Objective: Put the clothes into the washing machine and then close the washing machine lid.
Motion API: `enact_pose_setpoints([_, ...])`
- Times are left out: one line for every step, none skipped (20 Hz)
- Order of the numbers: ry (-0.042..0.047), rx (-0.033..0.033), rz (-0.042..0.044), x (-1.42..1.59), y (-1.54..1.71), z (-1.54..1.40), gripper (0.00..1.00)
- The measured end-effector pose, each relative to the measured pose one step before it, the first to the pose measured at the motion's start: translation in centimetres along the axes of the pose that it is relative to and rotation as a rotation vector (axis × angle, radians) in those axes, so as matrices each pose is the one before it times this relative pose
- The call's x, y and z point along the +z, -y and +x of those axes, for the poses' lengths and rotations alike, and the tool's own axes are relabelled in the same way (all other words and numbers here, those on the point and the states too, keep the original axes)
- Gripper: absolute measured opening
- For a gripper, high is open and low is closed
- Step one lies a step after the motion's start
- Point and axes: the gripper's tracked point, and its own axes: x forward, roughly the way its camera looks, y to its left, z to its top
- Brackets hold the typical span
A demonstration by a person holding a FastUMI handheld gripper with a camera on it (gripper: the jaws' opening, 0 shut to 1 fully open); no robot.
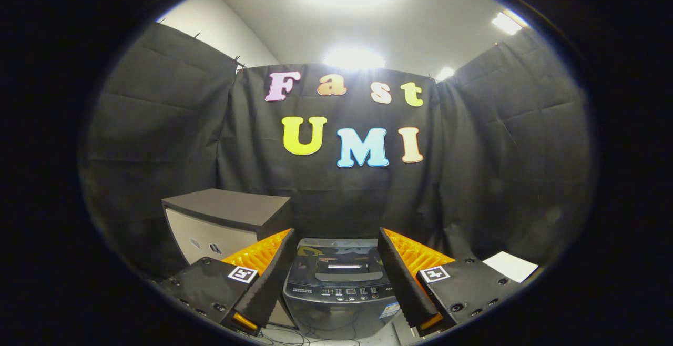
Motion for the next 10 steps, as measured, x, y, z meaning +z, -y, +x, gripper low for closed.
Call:
enact_pose_setpoints([0.00094,0.00025,-0.00441,0.037,-0.039,-0.155,0.96])
enact_pose_setpoints([0.00157,0.00105,0.00080,0.091,-0.070,-0.142,0.97])
enact_pose_setpoints([0.00231,0.00122,-0.00015,-0.008,-0.059,-0.037,0.97])
enact_pose_setpoints([-0.00166,0.00132,0.00101,-0.100,-0.118,-0.082,0.98])
enact_pose_setpoints([0.00021,0.00239,0.00288,-0.072,-0.002,-0.002,0.98])
enact_pose_setpoints([0.00001,0.00312,0.00452,0.035,-0.179,0.104,0.98])
enact_pose_setpoints([-0.00150,0.00083,0.00161,-0.075,-0.040,0.093,0.98])
enact_pose_setpoints([0.00262,0.00409,0.00061,0.078,-0.155,0.025,0.98])
enact_pose_setpoints([0.00198,0.00617,-0.00011,0.117,-0.246,0.123,0.98])
enact_pose_setpoints([0.00054,0.00251,-0.00340,0.015,-0.146,0.034,0.98])
